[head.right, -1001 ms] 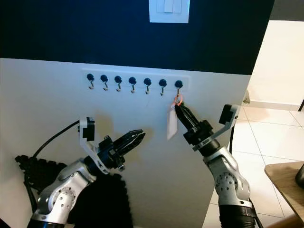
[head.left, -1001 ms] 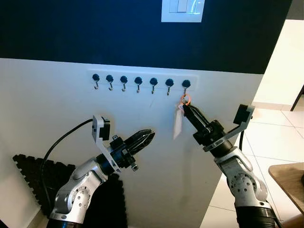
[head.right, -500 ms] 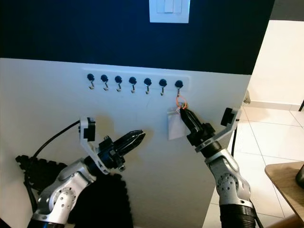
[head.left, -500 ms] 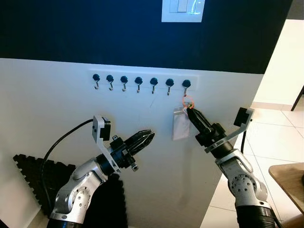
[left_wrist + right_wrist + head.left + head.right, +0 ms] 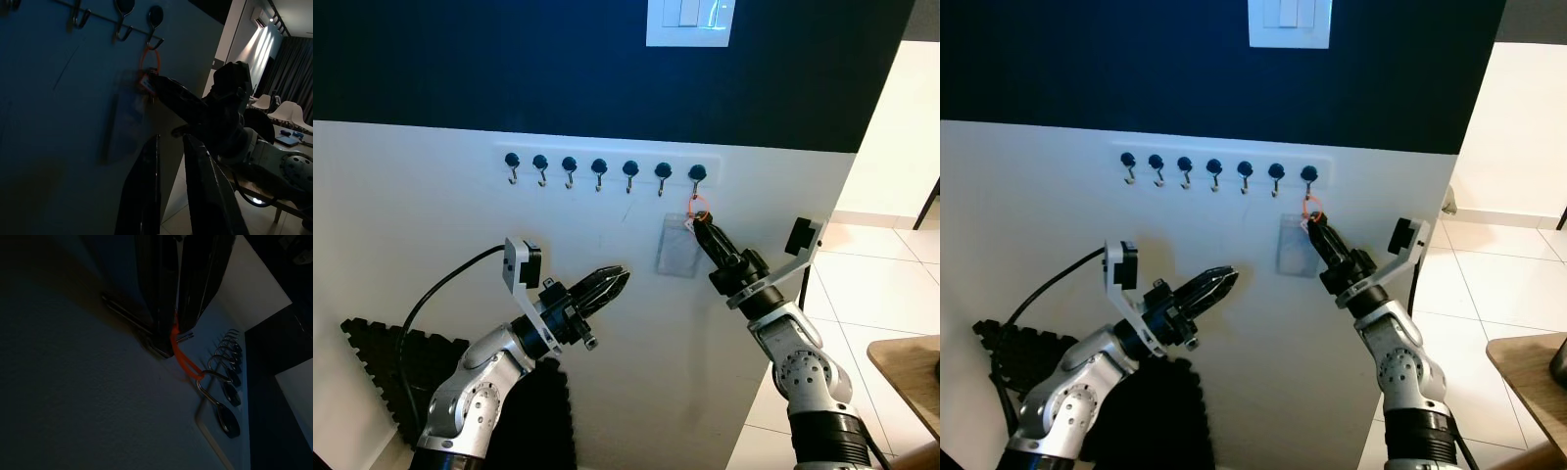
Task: Hang keys on a hook
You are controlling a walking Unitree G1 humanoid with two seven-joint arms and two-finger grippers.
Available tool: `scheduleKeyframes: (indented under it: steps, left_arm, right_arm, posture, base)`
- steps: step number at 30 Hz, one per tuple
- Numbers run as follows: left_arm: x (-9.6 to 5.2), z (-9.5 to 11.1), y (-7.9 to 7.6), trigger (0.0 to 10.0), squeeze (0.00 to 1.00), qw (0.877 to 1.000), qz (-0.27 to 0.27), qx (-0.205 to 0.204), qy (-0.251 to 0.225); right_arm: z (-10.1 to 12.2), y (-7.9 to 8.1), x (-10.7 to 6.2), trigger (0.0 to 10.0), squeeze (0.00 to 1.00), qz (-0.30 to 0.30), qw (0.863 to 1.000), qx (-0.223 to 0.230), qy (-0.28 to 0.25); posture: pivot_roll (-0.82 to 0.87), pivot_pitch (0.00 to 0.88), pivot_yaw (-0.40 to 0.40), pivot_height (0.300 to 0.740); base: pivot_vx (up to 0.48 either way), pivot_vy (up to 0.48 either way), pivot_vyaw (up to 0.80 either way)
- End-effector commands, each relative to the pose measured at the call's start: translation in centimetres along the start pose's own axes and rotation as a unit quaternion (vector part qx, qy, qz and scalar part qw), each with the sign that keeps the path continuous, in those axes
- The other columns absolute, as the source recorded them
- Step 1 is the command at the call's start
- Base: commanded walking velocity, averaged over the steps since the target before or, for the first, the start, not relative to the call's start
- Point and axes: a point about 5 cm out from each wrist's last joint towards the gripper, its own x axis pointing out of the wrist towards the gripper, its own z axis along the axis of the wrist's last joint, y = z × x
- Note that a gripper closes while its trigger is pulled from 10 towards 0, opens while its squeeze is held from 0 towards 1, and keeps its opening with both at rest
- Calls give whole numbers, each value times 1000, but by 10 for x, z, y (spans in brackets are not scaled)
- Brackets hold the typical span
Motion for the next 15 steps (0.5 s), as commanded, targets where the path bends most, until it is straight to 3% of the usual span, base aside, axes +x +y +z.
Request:
scheduleKeyframes:
  steps: [1,4,5,6,7,8,15]
  left_arm:
    - [2,2,1,10000,0,1000,1,6,-8]
    - [3,3,1,10000,0,1000,2,7,-10]
    - [3,3,1,10000,0,1000,2,7,-10]
    - [3,3,1,10000,0,1000,2,7,-10]
    - [2,3,0,10000,0,1000,1,7,-10]
    - [2,3,0,10000,0,1000,0,7,-11]
    - [4,4,0,10000,0,1000,-2,5,-14]
  right_arm:
    - [-3,-5,-2,10000,0,-16,1000,18,4]
    - [-3,-4,-2,10000,75,-15,1000,23,4]
    - [-4,-4,-2,10000,196,-15,1000,24,4]
    - [-4,-4,-2,10000,196,-15,1000,24,4]
    - [-4,-4,-2,10000,408,-15,1000,24,4]
    - [-4,-4,-3,10000,835,-14,1000,24,4]
    - [-4,-4,-3,10000,804,-12,1000,15,11]
  posture:
    - [14,53,30,740]
    - [14,53,30,740]
    - [14,53,30,740]
    - [14,53,30,740]
    - [14,53,30,740]
    - [14,53,30,740]
    - [12,56,32,740]
  base:
    - [0,0,0]
    - [0,0,0]
    - [0,0,0]
    - [0,0,0]
    - [0,0,0]
    - [0,0,0]
    - [0,0,0]
